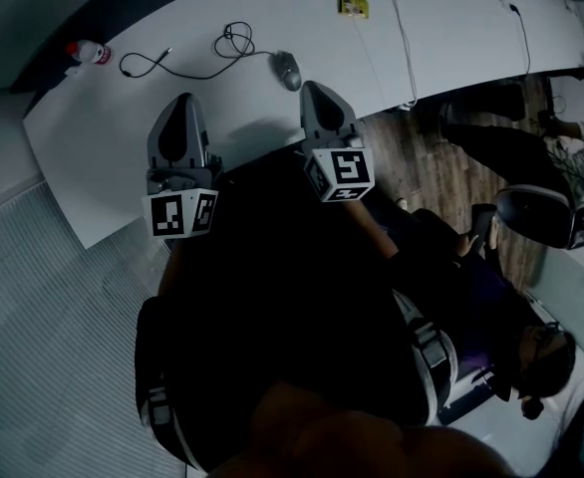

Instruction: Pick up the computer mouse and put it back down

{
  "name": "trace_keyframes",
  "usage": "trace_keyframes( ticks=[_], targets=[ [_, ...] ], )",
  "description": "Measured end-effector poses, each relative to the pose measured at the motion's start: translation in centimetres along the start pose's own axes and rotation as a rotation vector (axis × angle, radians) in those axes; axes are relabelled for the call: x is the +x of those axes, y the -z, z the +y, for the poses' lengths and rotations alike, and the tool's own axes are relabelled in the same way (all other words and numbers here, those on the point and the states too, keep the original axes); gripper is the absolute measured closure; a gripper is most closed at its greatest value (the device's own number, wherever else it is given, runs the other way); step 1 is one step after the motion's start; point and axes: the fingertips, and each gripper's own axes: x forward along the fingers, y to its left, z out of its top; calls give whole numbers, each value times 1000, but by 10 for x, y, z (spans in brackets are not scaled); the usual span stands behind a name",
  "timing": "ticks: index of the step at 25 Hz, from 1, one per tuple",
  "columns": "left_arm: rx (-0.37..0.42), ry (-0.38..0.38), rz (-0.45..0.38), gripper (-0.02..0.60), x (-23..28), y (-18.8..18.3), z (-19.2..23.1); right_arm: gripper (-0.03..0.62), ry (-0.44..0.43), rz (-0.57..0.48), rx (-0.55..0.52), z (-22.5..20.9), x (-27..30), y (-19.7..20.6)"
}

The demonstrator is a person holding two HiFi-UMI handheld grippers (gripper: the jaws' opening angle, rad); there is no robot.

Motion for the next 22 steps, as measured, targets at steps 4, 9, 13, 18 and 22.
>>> trace_keyframes(
  ticks=[4, 9, 13, 18, 22],
  targets=[
    [-2, -1, 4, 580, 1, 1, 1, 594, -2, -6, -17, 1, 0, -8],
    [-9, -5, 1, 580, 4, 3, 2, 594, -5, -11, -25, 1, 1, -12],
    [-7, -1, 9, 580, 5, 4, 1, 594, -9, -10, -29, 1, 2, -12],
    [-3, 1, 7, 580, 8, 3, -1, 594, -13, -10, -27, -1, 1, -13],
    [-2, 1, 5, 580, 9, 2, -2, 594, -19, -16, -20, 0, 2, -16]
  ],
)
